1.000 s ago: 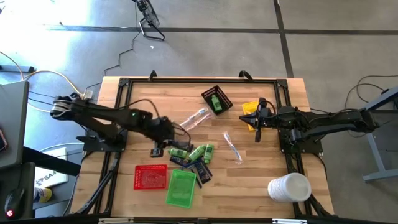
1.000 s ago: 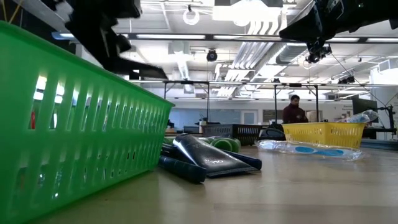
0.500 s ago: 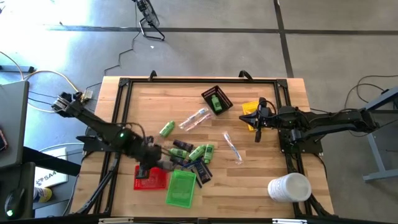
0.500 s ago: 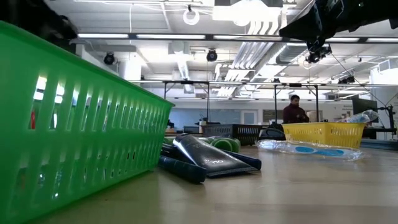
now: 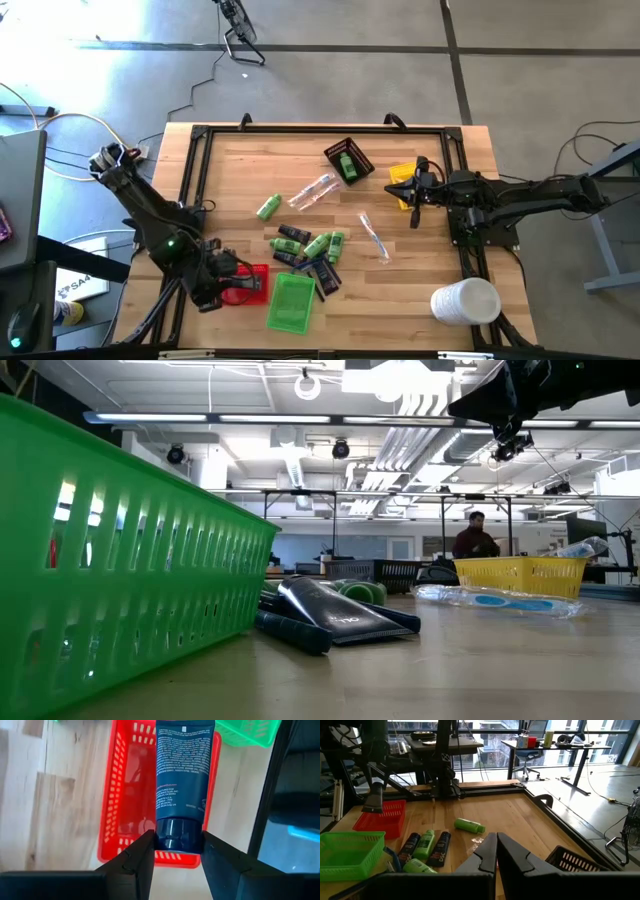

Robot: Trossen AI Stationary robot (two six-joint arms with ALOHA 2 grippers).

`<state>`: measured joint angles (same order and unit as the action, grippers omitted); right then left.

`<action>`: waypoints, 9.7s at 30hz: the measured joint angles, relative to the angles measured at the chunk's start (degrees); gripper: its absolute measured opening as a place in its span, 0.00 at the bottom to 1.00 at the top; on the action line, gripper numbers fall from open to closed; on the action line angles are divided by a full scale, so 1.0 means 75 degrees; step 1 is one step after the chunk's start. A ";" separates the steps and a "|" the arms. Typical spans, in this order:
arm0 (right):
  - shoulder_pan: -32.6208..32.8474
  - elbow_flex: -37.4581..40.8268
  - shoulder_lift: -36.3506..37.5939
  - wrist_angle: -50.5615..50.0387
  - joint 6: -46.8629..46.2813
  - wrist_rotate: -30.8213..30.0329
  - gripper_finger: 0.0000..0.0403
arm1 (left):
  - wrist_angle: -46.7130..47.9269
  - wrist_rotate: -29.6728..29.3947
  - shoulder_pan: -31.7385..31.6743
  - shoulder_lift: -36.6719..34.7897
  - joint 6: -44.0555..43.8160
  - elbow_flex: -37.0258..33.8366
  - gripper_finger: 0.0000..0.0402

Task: Pick & Place Travel size toiletries
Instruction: Put the shave cream into the red bin, then put the shampoo into the black bin

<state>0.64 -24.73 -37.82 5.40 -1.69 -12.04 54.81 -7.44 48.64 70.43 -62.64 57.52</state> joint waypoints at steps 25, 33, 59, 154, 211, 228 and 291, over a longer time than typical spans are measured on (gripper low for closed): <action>0.0001 -0.0003 0.0000 -0.0007 0.0050 -0.0002 0.01 | -0.0318 0.0259 0.0219 0.0801 -0.0916 -0.0399 0.36; -0.0002 -0.0006 0.0000 -0.0007 0.0058 0.0000 0.01 | -0.0230 0.0207 0.0216 0.0801 -0.1682 -0.0399 0.37; -0.0001 -0.0009 0.0000 -0.0010 0.0064 0.0001 0.01 | -0.0087 -0.0140 0.0216 0.0796 -0.2050 -0.0399 0.37; -0.0001 -0.0009 0.0000 -0.0246 0.0201 0.0027 0.01 | -0.5398 -0.1911 -0.5848 0.1215 0.6869 -0.0391 0.37; -0.0002 -0.0006 -0.0003 -0.0298 0.0166 0.0030 0.01 | -0.2762 -0.0160 -0.6956 0.1849 0.5880 -0.0399 0.37; 0.0001 -0.0006 -0.0003 -0.0304 0.0169 0.0030 0.01 | -0.3514 -0.0513 -0.7236 0.1897 0.5895 -0.0393 0.37; 0.0001 -0.0009 -0.0003 -0.0634 0.0166 0.0024 0.01 | -0.1377 0.1268 -0.8090 0.2395 0.3918 -0.1407 0.68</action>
<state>0.64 -24.80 -37.85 0.64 -0.45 -11.86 44.48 2.07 -12.03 88.40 -33.26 46.96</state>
